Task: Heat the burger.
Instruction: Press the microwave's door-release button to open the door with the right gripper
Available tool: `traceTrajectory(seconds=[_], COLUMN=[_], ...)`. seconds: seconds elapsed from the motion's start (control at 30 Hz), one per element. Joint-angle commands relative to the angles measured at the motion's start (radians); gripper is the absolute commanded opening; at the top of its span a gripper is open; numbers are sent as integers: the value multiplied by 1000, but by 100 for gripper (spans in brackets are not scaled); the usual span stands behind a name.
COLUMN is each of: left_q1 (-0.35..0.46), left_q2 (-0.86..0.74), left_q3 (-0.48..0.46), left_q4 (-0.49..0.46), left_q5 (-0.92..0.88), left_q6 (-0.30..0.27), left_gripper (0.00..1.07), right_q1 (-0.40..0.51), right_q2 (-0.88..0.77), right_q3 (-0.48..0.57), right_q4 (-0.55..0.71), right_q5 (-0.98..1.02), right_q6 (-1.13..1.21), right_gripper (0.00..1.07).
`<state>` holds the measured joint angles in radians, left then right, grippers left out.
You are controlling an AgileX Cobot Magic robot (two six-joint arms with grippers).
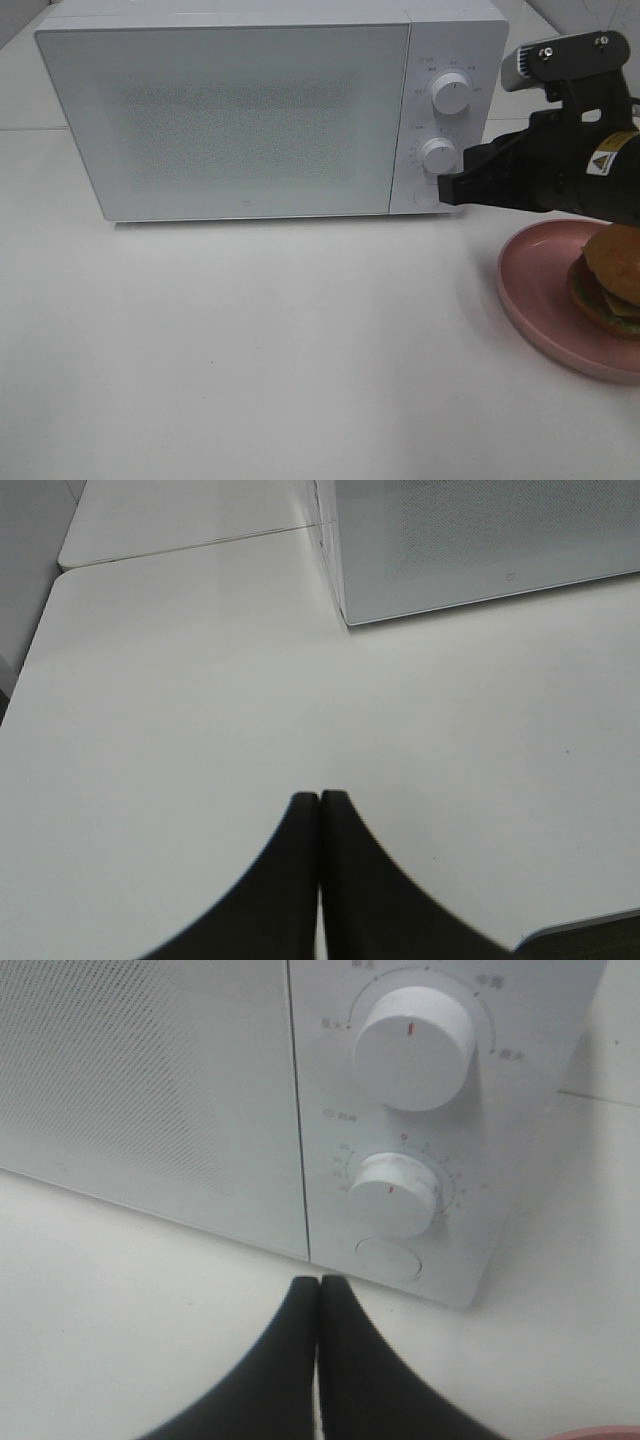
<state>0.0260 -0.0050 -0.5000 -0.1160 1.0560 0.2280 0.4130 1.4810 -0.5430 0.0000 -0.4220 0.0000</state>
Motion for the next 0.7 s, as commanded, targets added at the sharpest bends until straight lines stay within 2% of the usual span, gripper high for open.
traceTrajectory(seconds=[0.03, 0.37, 0.7], left_q1=[-6, -6, -6], left_q2=[-25, -25, -25], left_q3=[2, 2, 2], left_q4=[-7, -7, -7], left_q5=[-13, -13, -13], left_q6=[-1, -1, -1], left_gripper=[0, 0, 0], right_q1=[12, 12, 12], right_q2=[58, 167, 233], right_q3=[-5, -5, -5], right_q4=[0, 0, 0], right_q5=[-29, -52, -135], right_q6=[71, 271, 616], right_gripper=[0, 0, 1])
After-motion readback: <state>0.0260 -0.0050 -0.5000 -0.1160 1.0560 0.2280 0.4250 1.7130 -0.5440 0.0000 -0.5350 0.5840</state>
